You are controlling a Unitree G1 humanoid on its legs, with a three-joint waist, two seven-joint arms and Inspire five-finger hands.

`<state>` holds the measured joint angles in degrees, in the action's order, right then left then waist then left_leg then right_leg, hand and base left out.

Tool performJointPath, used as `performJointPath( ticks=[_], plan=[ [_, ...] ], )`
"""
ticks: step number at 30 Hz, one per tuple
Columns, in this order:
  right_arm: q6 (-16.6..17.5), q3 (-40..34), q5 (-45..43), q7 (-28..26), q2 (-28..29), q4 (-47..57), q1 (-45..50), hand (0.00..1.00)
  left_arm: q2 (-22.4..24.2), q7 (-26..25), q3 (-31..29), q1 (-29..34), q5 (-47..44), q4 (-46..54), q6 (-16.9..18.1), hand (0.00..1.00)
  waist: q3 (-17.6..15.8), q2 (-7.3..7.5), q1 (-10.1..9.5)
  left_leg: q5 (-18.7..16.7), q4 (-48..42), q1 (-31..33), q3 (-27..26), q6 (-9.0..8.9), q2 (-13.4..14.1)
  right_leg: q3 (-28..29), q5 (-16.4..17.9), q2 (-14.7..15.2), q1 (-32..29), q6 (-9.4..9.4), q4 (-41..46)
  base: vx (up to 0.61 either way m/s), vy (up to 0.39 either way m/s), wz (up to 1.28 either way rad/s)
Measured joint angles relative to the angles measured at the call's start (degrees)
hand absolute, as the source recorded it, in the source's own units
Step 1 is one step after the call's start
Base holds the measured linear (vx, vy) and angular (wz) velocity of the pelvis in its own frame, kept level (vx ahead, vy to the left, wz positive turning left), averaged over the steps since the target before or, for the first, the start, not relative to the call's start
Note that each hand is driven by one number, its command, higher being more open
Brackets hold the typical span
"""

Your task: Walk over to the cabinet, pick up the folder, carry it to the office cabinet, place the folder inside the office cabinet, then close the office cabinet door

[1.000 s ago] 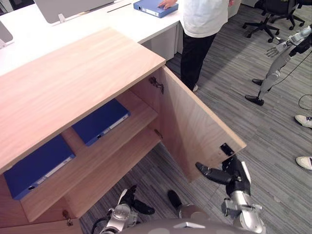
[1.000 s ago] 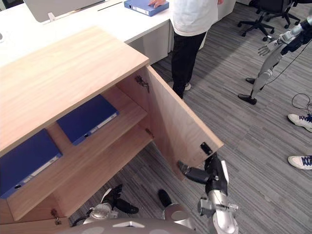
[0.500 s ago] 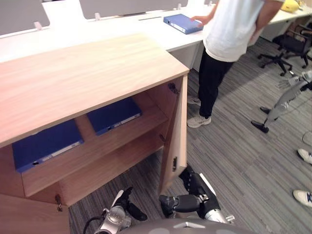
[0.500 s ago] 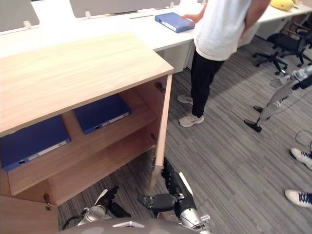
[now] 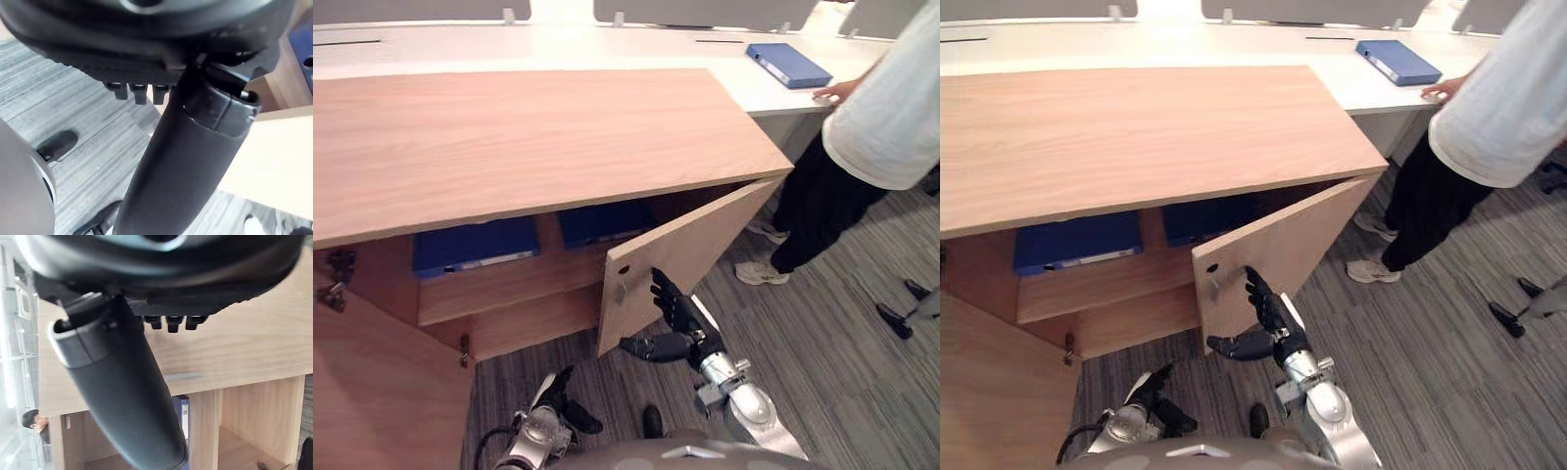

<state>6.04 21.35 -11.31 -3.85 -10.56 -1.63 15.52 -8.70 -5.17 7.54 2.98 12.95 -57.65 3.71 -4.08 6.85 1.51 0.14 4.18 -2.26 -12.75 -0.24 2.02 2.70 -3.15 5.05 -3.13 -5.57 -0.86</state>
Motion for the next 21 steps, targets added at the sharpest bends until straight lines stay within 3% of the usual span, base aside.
performJointPath(
  ticks=[6, 21],
  plan=[
    [-0.3, -3.6, 0.1, 3.0, -0.2, -4.9, -4.5, 1.00, -0.1, -0.9, -3.2, 0.5, -3.5, 0.2, -0.1, 1.00, -0.1, -1.69, -1.20, 1.2, 0.9, 1.4, 5.7, 1.10, -1.7, -5.5, 2.2, 1.9, 0.2, -0.84, 1.8, 0.03, 0.026, 0.52],
    [-0.8, -7.3, 3.2, 6.8, 1.6, -17.6, -14.8, 1.00, 0.4, -1.2, -6.4, 0.5, -6.3, 0.1, -0.5, 1.00, -0.7, -2.64, -1.43, 3.1, 1.2, 3.2, 11.2, 1.21, -2.4, -10.8, 2.5, 2.6, 1.2, -0.45, 1.6, -0.02, 0.006, 0.21]
  ],
)
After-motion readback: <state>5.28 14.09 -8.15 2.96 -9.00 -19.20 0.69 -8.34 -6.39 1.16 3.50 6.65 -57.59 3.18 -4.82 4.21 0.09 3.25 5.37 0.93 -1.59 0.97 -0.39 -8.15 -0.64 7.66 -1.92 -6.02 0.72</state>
